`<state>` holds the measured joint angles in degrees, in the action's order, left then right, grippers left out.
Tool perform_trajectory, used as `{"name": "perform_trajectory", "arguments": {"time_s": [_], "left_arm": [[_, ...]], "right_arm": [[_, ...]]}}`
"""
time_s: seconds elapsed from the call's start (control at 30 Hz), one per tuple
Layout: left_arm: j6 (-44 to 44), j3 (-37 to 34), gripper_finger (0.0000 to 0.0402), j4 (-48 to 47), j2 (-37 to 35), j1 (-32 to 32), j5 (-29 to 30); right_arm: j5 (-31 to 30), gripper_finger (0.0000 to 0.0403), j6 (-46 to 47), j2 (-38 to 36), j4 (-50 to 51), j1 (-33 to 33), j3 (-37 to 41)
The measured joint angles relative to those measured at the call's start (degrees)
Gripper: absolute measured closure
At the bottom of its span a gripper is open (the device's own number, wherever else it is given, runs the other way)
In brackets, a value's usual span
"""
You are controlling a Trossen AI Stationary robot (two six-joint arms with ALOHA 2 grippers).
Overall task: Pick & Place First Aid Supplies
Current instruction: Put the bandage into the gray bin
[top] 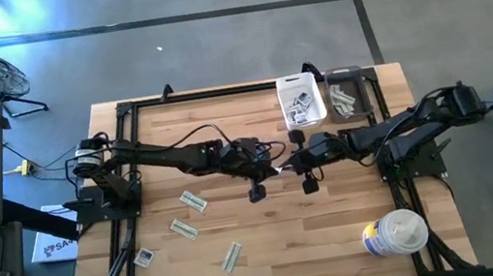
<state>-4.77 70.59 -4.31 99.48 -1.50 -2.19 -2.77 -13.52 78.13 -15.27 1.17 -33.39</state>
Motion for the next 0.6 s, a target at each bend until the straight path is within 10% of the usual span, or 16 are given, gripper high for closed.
{"name": "perform_trajectory", "arguments": {"time_s": [0.27,0.6], "left_arm": [[0.84,0.00,0.0302,-4.02,-1.93,0.02,1.54],[-2.19,-0.23,0.0236,-18.77,-8.21,-0.02,18.17]], "right_arm": [[-2.25,0.0399,0.88,-0.63,4.09,-0.01,-0.56],[-34.25,0.0401,21.34,-6.29,61.79,-8.74,-17.92]]}}
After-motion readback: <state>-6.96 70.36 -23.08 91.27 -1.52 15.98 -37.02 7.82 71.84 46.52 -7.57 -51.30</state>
